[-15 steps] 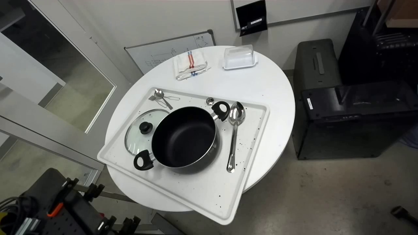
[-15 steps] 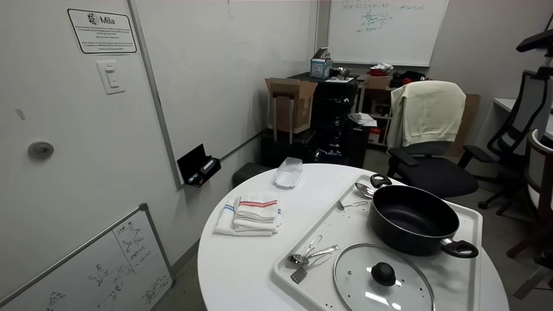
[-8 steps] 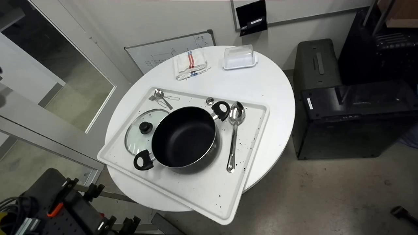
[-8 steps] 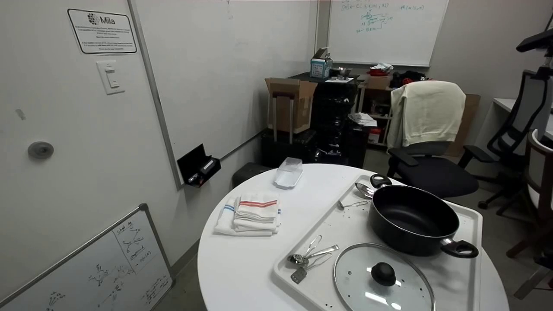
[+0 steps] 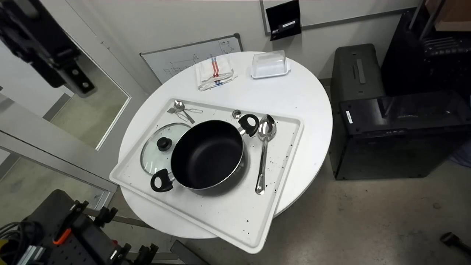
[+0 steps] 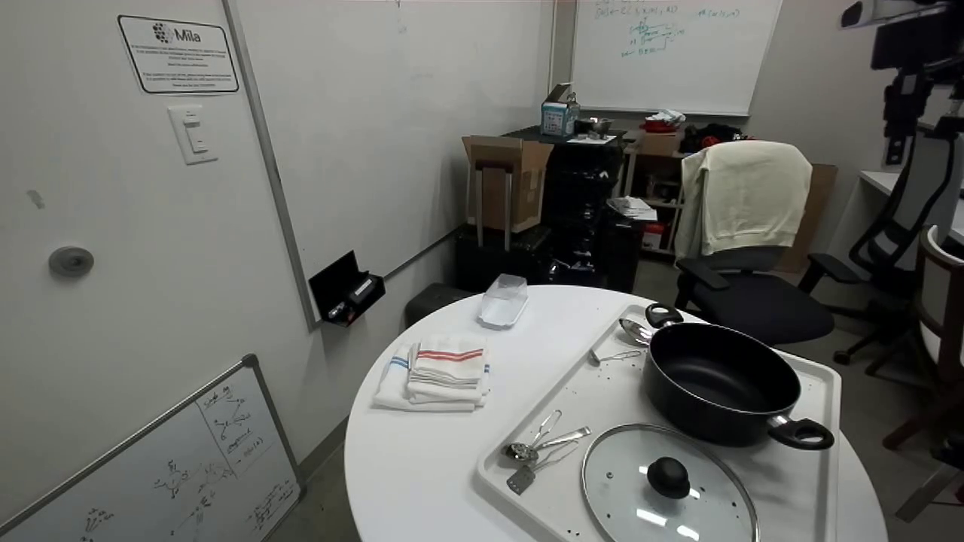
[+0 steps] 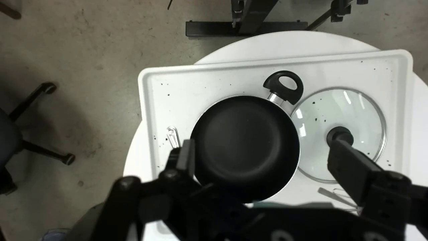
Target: Put the glass lid on the black pot.
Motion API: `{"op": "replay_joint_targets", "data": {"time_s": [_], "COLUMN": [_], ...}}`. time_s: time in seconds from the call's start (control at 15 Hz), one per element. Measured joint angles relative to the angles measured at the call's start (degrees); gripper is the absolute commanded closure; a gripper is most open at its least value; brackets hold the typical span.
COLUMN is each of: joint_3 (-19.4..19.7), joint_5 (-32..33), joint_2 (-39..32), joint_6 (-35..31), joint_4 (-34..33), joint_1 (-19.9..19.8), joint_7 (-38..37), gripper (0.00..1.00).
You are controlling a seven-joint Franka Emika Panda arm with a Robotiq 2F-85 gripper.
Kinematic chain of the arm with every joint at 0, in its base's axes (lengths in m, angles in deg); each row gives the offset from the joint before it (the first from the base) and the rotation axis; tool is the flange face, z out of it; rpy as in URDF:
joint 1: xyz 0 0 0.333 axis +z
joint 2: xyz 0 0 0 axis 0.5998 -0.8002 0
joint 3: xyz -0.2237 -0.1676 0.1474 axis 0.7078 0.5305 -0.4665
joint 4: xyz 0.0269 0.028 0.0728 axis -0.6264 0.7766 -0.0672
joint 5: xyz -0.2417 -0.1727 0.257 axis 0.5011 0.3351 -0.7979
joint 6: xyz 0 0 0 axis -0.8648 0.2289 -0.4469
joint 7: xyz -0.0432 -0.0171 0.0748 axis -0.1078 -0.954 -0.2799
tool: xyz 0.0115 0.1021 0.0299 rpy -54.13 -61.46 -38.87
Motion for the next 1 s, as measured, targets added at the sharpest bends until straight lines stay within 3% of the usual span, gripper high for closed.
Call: {"op": "replay_joint_targets", "data": {"time_s": [0.53,1.0], "joint_3": [-5.03,-9.91], "joint_5": [0.37,8.58], "joint_2": [-13.63,-24.82], "joint_6": [-7.61,-18.86], "joint_4": [-0.53,-0.66], "joint_1": [4.51,6.7], "joint_7": [12.26,14.05], "gripper": [0.0,0.0]}}
